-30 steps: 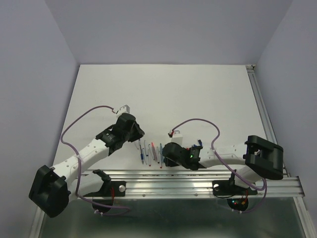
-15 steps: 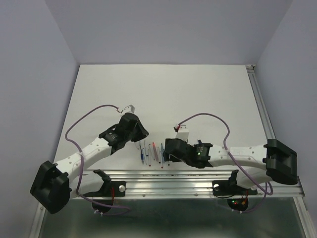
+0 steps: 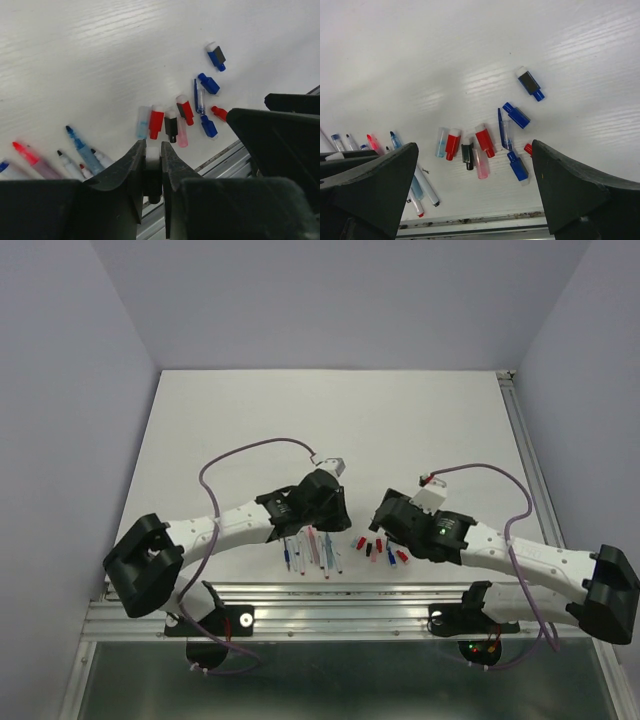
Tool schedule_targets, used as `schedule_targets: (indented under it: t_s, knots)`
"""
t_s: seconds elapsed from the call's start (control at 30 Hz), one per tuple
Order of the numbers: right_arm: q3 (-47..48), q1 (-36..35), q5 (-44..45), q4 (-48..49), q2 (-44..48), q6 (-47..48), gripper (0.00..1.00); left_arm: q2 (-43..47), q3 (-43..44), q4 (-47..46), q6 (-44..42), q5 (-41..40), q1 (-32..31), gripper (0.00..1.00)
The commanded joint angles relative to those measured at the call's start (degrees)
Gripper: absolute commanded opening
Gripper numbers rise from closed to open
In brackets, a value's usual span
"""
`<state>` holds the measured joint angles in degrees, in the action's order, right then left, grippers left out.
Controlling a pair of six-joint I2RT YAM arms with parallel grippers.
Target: Open the pen caps
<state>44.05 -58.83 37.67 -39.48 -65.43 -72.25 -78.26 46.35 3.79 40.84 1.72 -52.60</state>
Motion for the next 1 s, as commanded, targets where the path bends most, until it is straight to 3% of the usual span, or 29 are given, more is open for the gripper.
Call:
schedule_targets:
  t_s: [0.0, 0.1, 0.23, 0.47, 0.87, 0.97]
  knots:
    - [-2.1, 0.3, 2.1, -4.0, 4.9, -2.5, 1.0, -4.7, 6.4, -2.5, -4.8, -1.2, -2.2, 0.0]
    - [-2.3, 1.1, 2.7, -6.5, 7.2, -2.7, 1.0, -10.3, 10.9, -3.2, -8.3, 0.6, -3.7, 0.01]
    - [-3.3, 1.3, 2.8, -8.4, 10.0, -4.3, 1.0, -18.3, 17.5, -1.5, -12.7, 2.2, -6.1, 0.1]
    - [-4.1, 1.2, 2.3, -8.5, 14.5, -4.5, 1.0, -29.0, 25.8, 2.3, -13.8, 1.9, -7.5, 0.11]
    - [-6.3, 1.3, 1.4, -8.2, 20.8, -3.9, 1.0, -34.5, 31.2, 5.4, -14.2, 2.2, -7.8, 0.19]
    - [-6.7, 1.3, 1.4, -8.3, 21.8, -3.8, 1.0, -34.5, 32.0, 6.8, -13.8, 1.0, -7.9, 0.28]
